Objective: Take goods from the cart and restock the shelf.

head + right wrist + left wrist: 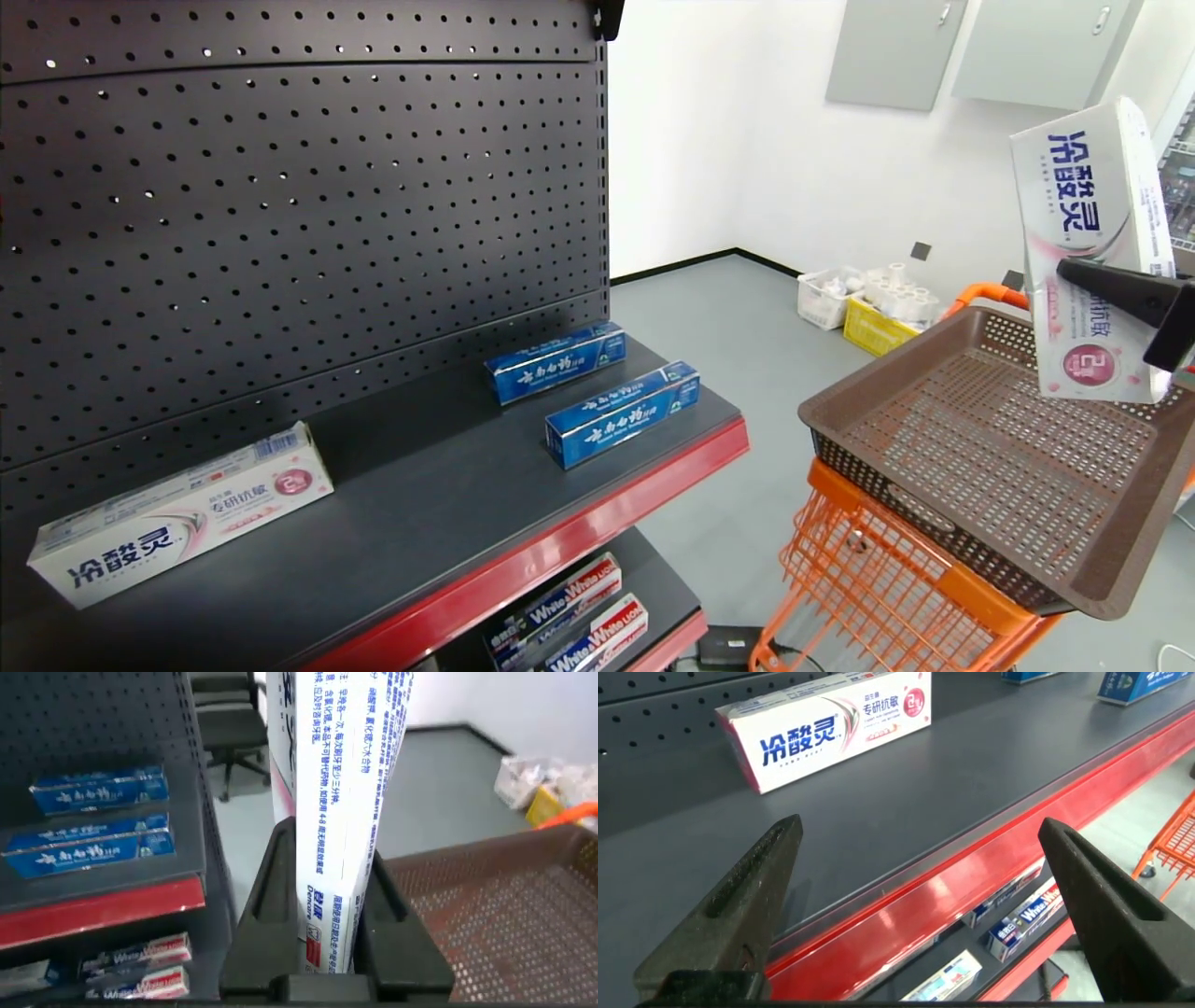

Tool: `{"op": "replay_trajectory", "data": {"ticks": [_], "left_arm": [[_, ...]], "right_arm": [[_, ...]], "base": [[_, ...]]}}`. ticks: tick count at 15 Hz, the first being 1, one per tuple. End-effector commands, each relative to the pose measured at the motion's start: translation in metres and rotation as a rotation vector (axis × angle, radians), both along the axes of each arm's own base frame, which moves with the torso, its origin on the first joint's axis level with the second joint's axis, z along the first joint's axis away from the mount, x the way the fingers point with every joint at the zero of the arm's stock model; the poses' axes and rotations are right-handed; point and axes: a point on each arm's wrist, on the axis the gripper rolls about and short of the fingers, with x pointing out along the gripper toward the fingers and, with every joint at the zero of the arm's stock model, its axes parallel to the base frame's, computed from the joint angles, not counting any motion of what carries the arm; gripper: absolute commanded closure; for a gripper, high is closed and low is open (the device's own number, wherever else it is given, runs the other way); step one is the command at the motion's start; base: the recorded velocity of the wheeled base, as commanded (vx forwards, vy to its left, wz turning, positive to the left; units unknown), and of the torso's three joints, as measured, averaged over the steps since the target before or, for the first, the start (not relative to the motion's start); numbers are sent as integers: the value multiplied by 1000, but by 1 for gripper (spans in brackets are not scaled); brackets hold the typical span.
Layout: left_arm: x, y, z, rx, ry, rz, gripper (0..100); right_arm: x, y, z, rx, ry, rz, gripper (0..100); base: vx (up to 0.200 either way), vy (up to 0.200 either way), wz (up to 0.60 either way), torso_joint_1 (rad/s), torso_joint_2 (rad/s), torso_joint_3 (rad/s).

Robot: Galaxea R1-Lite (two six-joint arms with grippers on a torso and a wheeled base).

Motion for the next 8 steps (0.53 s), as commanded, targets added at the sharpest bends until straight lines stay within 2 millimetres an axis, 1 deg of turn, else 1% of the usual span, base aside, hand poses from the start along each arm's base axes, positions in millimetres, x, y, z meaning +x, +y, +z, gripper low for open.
{"op": "replay_trajectory", "data": {"ticks": [1, 3, 5, 8], "left_arm": [[0, 0, 0, 0, 0, 0, 0], [0, 0, 0, 0, 0, 0, 0], [0, 0, 0, 0, 0, 0, 0], [0, 0, 0, 0, 0, 1, 0]], "right_arm": [[-14, 3, -2, 1, -50, 15, 100], [-12, 10, -5, 15, -72, -13, 100], [-11, 16, -3, 57, -67, -25, 100], [-9, 16, -4, 55, -59, -33, 100]], "base": [[0, 0, 0, 0, 0, 0], [0, 0, 0, 0, 0, 0], [0, 0, 0, 0, 0, 0], [0, 0, 0, 0, 0, 0]]}}
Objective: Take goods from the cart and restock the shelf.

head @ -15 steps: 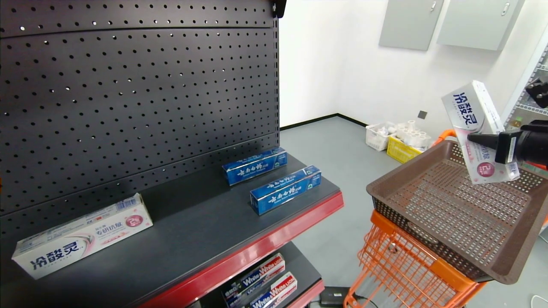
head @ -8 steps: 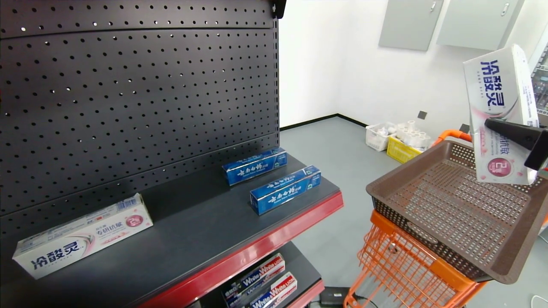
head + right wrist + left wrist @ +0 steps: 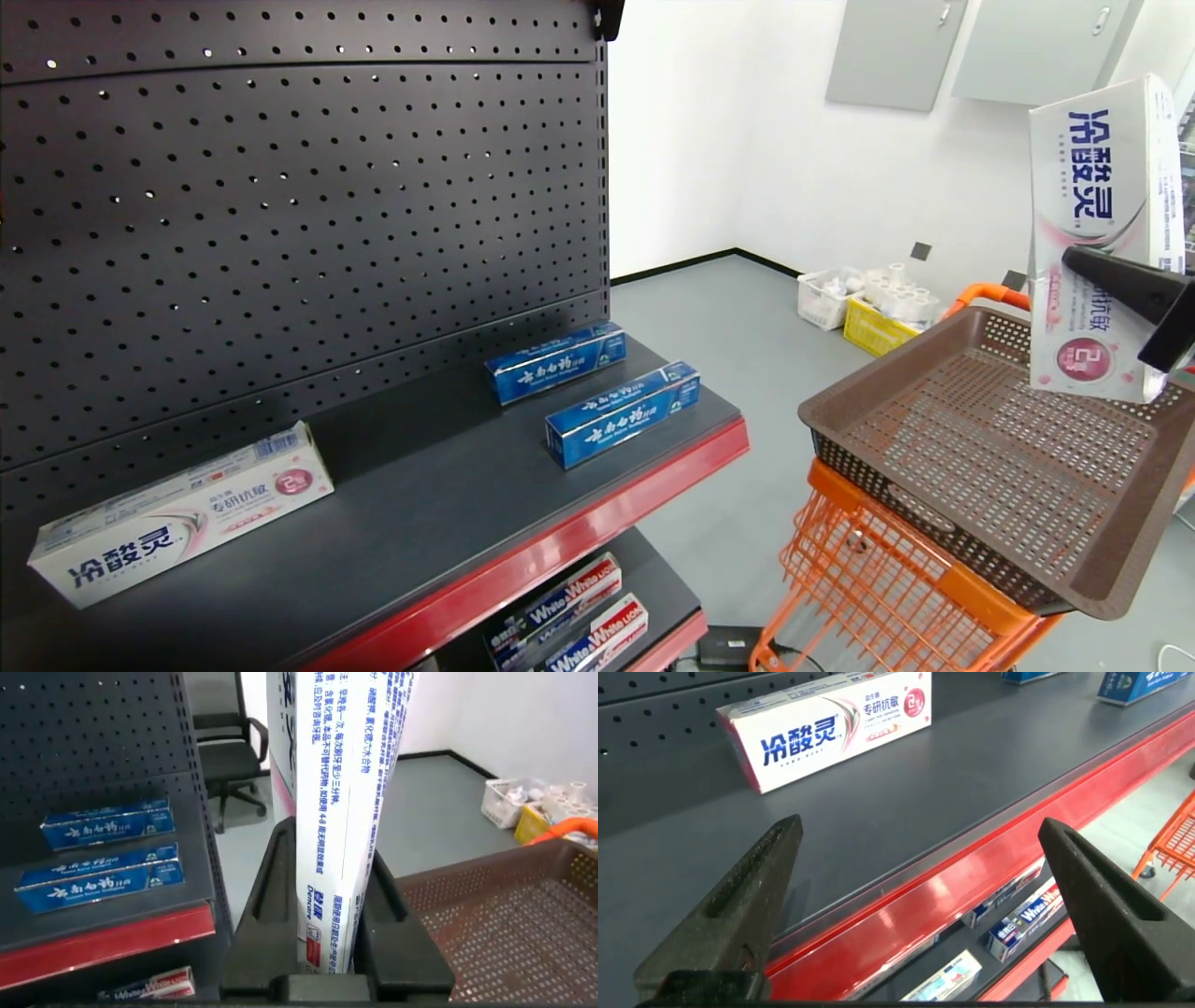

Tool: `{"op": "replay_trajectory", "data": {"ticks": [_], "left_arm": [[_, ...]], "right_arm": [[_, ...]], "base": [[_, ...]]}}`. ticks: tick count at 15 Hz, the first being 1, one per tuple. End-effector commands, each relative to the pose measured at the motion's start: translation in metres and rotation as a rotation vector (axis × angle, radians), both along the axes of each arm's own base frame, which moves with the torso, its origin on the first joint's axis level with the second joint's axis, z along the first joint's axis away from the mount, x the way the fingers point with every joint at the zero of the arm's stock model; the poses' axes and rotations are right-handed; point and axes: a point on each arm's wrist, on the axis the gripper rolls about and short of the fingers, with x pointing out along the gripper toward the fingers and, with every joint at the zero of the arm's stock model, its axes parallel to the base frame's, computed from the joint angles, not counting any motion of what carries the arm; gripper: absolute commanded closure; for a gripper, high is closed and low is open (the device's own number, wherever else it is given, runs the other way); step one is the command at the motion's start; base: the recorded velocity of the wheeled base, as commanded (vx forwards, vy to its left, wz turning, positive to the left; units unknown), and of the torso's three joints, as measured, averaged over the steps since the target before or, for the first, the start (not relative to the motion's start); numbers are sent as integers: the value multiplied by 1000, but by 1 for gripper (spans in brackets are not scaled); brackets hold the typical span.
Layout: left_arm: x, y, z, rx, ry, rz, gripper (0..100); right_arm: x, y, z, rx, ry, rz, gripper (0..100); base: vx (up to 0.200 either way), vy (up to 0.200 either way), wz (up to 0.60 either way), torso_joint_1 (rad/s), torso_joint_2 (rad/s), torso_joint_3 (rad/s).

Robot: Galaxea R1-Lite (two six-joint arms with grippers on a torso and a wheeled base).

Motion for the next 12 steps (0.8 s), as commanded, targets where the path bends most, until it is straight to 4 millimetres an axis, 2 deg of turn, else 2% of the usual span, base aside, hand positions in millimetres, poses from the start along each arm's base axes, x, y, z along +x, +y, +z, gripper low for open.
{"op": "replay_trajectory", "data": {"ticks": [1, 5, 12], "left_arm": [[0, 0, 0, 0, 2, 1, 0], [0, 0, 0, 0, 0, 0, 0], [0, 0, 0, 0, 0, 1, 0]], "right_arm": [[2, 1, -3, -3, 11, 4, 100], [3, 1, -6, -17, 21, -18, 100], [6, 1, -9, -19, 36, -13, 100]], "base": [[0, 0, 0, 0, 0, 0], [0, 0, 0, 0, 0, 0], [0, 0, 600, 4, 4, 2]]}}
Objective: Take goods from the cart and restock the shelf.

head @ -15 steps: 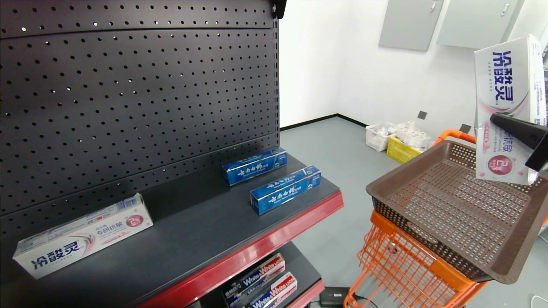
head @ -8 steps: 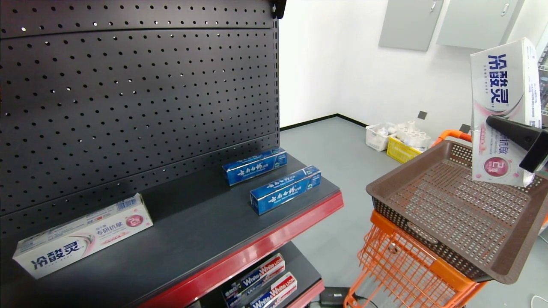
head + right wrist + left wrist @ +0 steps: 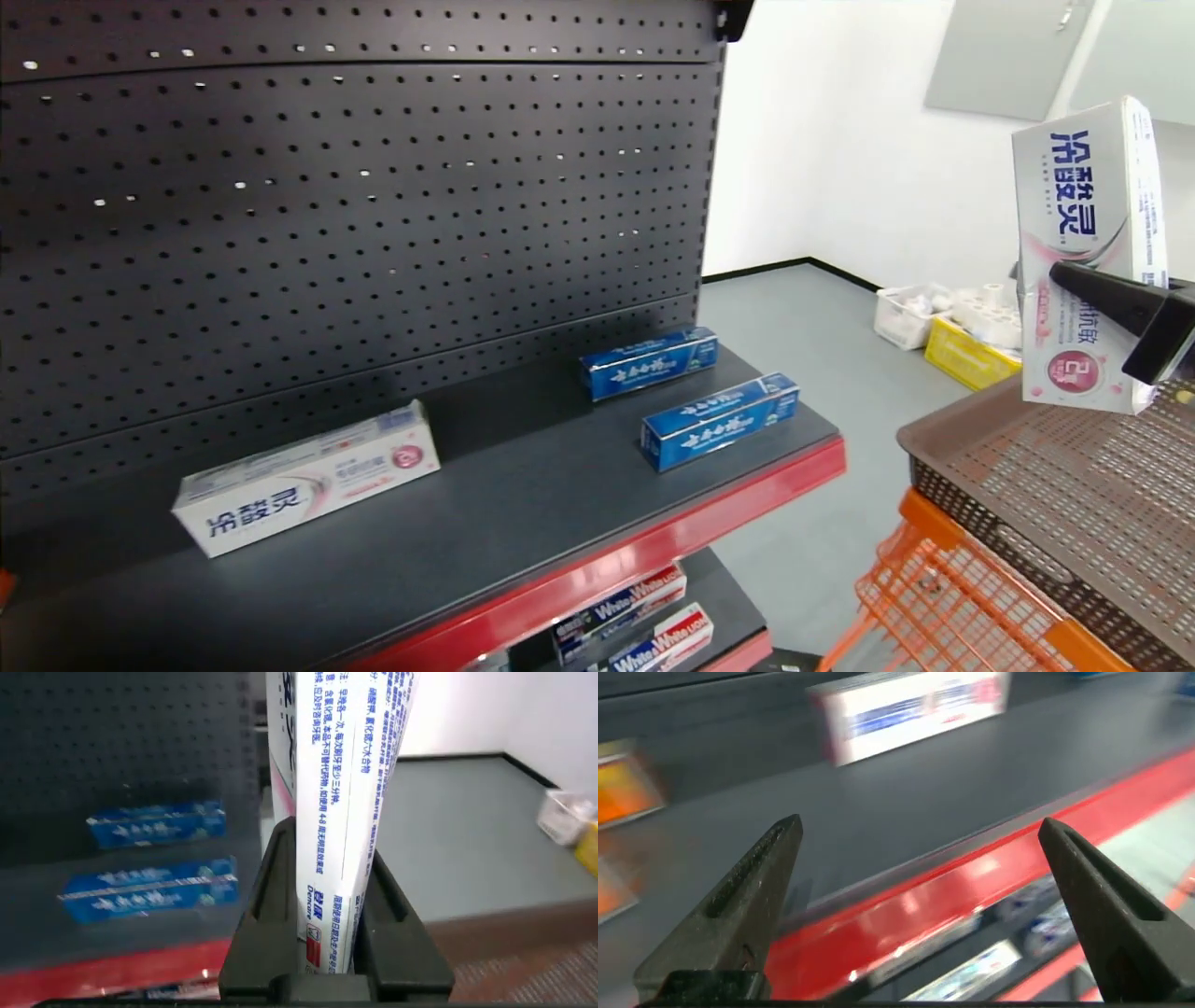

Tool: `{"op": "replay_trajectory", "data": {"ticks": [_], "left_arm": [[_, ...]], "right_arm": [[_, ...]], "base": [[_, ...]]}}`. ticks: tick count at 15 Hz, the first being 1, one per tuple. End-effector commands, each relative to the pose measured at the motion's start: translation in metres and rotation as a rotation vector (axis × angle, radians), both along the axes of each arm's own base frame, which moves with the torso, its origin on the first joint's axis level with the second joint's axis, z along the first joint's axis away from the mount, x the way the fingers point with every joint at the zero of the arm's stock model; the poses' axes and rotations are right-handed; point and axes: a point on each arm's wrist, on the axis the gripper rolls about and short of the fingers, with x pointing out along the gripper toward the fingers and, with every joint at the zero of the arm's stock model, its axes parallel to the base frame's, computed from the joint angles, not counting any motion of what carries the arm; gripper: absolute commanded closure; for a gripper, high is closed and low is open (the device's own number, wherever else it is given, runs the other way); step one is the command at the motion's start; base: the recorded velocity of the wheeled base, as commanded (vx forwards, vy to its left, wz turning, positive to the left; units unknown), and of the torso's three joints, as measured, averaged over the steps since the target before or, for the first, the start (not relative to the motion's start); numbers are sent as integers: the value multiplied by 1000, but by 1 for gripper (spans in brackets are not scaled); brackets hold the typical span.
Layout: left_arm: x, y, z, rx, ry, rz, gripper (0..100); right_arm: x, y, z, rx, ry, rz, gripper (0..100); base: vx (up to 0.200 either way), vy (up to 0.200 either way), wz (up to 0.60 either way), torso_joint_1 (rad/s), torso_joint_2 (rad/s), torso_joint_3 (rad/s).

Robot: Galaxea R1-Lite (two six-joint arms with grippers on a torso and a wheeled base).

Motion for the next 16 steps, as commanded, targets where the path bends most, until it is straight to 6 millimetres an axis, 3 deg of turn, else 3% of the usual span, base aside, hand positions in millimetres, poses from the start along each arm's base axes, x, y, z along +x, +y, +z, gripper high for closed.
{"op": "replay_trajectory", "data": {"ticks": [1, 8, 13, 16], "left_arm": [[0, 0, 0, 0, 0, 2, 0], [0, 0, 0, 0, 0, 2, 0], [0, 0, 0, 0, 0, 2, 0], [0, 0, 0, 0, 2, 1, 0]], "right_arm": [[2, 0, -1, -1, 8, 0, 100], [3, 0, -2, -2, 12, 3, 100], [5, 8, -2, 8, 12, 50, 100], [-2, 26, 3, 33, -18, 148, 100]], "base": [[0, 0, 600, 2, -2, 7], [0, 0, 600, 0, 4, 4], [0, 0, 0, 0, 0, 0], [0, 0, 0, 0, 0, 0]]}}
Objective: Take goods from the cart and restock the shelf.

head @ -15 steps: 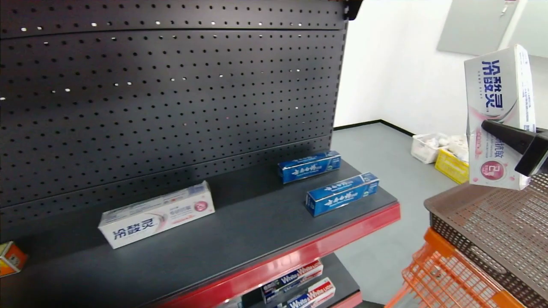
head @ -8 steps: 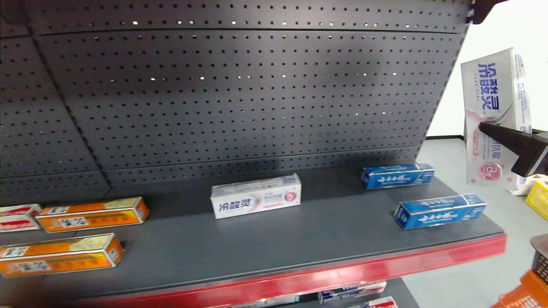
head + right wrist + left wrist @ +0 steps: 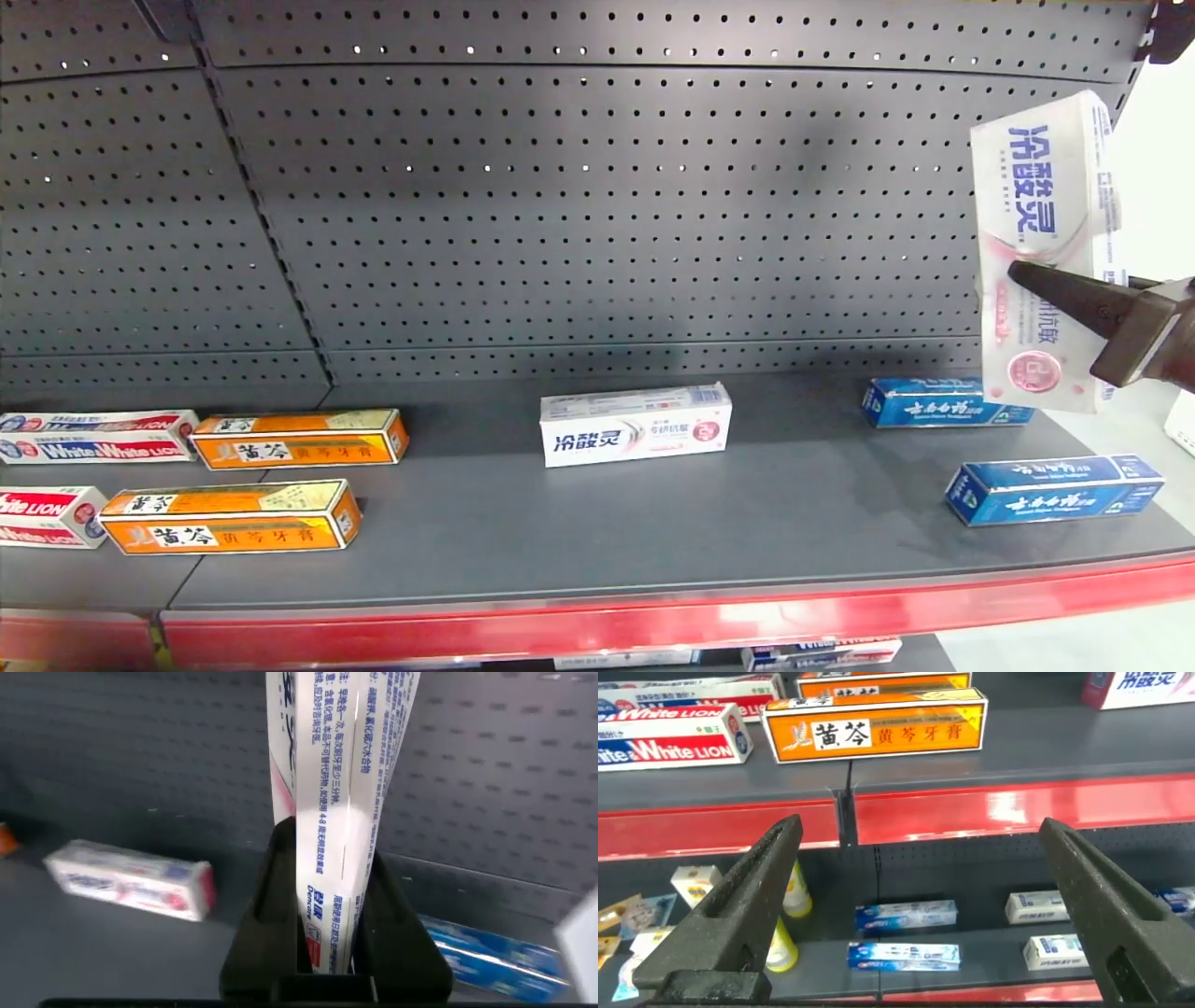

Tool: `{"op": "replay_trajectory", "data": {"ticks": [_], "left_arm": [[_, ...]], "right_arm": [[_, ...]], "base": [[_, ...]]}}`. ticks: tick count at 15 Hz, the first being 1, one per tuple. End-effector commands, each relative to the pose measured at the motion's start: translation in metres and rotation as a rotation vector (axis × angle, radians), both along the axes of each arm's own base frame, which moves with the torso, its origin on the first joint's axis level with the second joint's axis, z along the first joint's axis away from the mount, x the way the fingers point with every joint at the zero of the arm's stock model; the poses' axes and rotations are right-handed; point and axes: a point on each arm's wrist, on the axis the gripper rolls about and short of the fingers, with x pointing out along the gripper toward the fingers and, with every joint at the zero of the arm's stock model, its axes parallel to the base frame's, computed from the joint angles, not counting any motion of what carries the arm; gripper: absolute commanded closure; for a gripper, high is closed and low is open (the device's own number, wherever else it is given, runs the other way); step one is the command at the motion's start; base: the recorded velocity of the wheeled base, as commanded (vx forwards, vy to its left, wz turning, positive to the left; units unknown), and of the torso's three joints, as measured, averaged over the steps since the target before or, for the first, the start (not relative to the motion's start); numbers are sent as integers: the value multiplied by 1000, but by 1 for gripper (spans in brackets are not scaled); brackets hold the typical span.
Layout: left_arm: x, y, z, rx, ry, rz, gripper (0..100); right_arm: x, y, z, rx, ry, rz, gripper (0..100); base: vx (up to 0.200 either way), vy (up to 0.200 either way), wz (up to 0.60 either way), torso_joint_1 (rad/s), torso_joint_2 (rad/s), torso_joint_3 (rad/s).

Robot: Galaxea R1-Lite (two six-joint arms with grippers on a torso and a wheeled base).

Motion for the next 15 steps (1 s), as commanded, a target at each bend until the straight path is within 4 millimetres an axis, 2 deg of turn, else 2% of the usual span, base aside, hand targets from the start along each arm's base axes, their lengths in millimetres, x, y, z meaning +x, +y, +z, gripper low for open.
{"op": "replay_trajectory", "data": {"ticks": [1, 6, 12, 15], "left_arm": [[0, 0, 0, 0, 0, 2, 0], [0, 0, 0, 0, 0, 1, 0], [0, 0, 0, 14, 4, -6, 0], [0, -1, 0, 66, 3, -21, 0]], "right_arm": [[-6, 13, 8, 10, -32, 70, 100], [-6, 31, 13, 13, -42, 145, 100], [-5, 48, 8, -2, -14, 98, 100], [-4, 58, 1, -17, 17, 134, 100]], "base": [[0, 0, 0, 0, 0, 0], [0, 0, 0, 0, 0, 0], [0, 0, 0, 0, 0, 0], [0, 0, 0, 0, 0, 0]]}}
